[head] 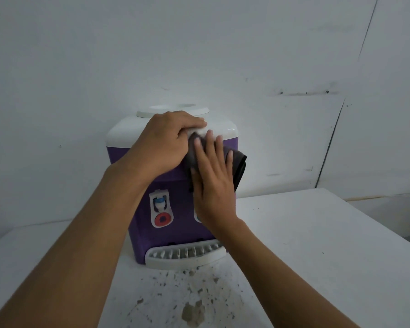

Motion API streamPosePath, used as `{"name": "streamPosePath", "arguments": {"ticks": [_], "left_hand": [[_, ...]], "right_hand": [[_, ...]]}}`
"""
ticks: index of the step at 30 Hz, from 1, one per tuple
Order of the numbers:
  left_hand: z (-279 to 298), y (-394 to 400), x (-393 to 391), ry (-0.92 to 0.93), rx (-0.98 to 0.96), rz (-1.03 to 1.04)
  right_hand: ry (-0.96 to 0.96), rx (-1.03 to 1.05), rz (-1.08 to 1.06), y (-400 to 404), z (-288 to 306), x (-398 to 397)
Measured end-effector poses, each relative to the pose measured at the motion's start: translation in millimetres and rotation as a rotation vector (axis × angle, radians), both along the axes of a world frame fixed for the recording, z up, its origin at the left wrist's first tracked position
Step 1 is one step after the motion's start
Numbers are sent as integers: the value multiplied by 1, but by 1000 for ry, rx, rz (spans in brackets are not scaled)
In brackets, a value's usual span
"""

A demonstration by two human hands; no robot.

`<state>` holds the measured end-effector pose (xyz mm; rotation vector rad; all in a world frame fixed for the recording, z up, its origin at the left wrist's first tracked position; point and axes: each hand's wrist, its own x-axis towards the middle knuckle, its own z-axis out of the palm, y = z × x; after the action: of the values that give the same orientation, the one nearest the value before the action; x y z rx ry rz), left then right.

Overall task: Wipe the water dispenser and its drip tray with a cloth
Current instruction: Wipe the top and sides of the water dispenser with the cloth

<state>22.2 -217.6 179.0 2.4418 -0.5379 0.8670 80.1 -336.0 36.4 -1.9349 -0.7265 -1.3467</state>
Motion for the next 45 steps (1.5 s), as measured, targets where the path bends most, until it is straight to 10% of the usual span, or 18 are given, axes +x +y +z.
{"name": "streamPosePath", "arguments": {"ticks": [4,12,19,28,45], "left_hand": [[1,-1,-2,23,-4,21],[12,0,1,79,-32,49],[3,-5,1,19,-53,32],[-7,-8,1,-33,-77,47],[-11,-9,4,-55,-98,64]], "right_hand": [[-145,-340,-116,-22,-37,6],[49,71,-39,-15,2,0],[-155,-349,-135,-17,-24,7],[328,342,256,-44,-22,30],[371,-16,45,-54,-95,17]]}}
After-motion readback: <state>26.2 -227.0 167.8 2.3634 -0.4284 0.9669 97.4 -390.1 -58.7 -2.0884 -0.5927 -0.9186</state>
